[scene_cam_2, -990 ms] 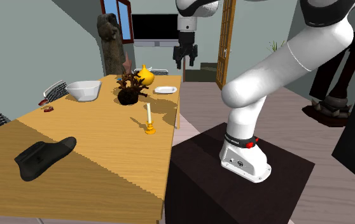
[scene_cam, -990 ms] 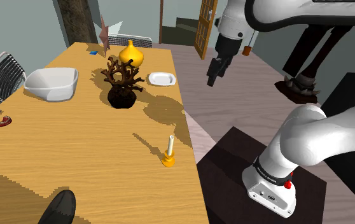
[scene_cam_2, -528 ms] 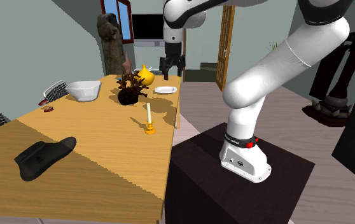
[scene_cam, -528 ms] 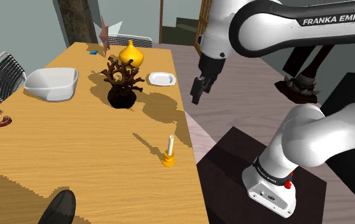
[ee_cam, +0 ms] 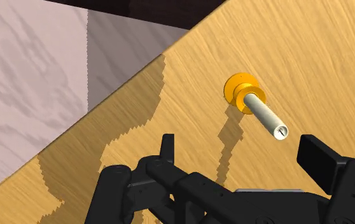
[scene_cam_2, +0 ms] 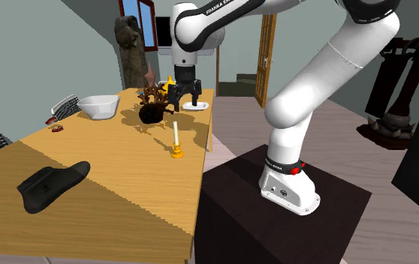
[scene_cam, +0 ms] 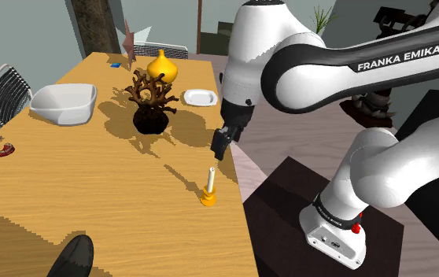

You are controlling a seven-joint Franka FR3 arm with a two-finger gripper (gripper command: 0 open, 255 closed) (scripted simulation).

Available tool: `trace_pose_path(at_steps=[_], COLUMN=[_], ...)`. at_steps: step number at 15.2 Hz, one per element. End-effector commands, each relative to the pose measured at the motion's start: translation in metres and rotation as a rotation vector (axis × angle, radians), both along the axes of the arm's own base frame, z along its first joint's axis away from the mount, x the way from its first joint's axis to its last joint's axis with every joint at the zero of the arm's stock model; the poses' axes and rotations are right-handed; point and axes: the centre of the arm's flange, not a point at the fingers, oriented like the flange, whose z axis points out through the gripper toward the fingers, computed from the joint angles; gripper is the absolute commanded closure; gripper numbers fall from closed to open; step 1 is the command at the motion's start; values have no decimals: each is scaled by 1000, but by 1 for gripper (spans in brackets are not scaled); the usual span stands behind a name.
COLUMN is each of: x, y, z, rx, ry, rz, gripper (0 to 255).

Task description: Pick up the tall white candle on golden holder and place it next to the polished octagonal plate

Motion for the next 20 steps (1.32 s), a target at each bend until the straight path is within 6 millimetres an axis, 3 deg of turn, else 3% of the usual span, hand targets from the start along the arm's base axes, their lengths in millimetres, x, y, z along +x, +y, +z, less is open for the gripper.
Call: trace_pose_path(at_steps=[1,4,11,19,20], x=[0,-2,0,0,0], y=[23,50,51,51,51], z=[-11,-26,-66,-66,-66], rx=[4,8,8,8,8], ry=[2,5,5,5,5], rz=[8,18,18,18,18], gripper=[0,0,0,0,255])
